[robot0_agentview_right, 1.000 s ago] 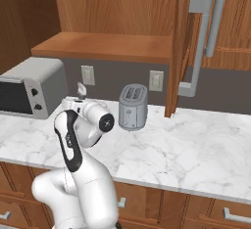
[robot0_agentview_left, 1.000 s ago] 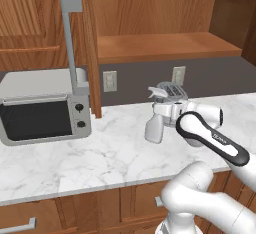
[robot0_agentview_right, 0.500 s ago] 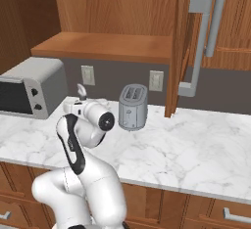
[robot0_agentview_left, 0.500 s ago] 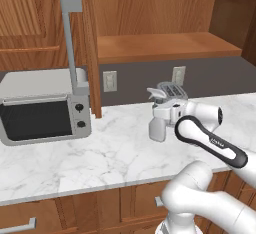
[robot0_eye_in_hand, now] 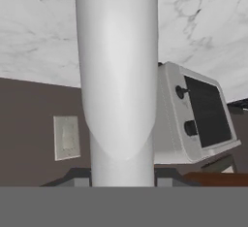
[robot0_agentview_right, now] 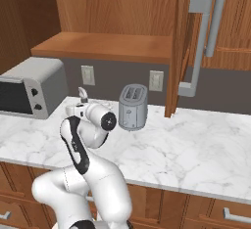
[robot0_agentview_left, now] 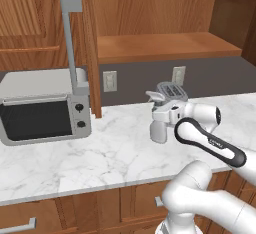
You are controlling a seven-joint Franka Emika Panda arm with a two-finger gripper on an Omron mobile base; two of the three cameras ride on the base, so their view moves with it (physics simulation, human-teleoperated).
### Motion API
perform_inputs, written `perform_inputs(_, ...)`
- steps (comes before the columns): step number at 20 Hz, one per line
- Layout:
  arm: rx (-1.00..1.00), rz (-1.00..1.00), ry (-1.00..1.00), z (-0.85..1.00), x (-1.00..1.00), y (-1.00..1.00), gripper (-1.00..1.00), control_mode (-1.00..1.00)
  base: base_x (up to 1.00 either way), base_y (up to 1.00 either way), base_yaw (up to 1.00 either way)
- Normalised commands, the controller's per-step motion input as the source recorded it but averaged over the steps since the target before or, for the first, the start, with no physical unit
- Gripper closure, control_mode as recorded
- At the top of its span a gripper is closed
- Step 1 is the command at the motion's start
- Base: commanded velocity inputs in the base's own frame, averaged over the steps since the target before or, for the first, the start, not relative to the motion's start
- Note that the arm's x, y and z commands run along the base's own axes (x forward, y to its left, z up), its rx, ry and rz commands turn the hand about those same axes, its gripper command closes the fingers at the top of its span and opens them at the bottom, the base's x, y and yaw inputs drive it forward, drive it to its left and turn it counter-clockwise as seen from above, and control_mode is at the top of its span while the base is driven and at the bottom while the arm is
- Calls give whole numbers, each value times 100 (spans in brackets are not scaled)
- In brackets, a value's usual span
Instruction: Move the cutting board and knife to the sink. Then move spray from the cabinet to the counter.
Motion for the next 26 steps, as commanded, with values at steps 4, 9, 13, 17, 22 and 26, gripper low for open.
perform_inputs(4,0,0,-1,-44,4,0,100,-100,0,0,0)
perform_inputs(9,0,0,-6,-58,2,1,100,-100,0,0,0)
perform_inputs(13,0,0,-13,-61,0,7,100,-100,0,0,0)
perform_inputs(17,0,0,-22,-32,0,14,100,-100,0,0,0)
perform_inputs(22,-1,0,-20,-30,11,24,100,-100,0,0,0)
perform_inputs(26,-5,0,-13,-41,29,34,100,-100,0,0,0)
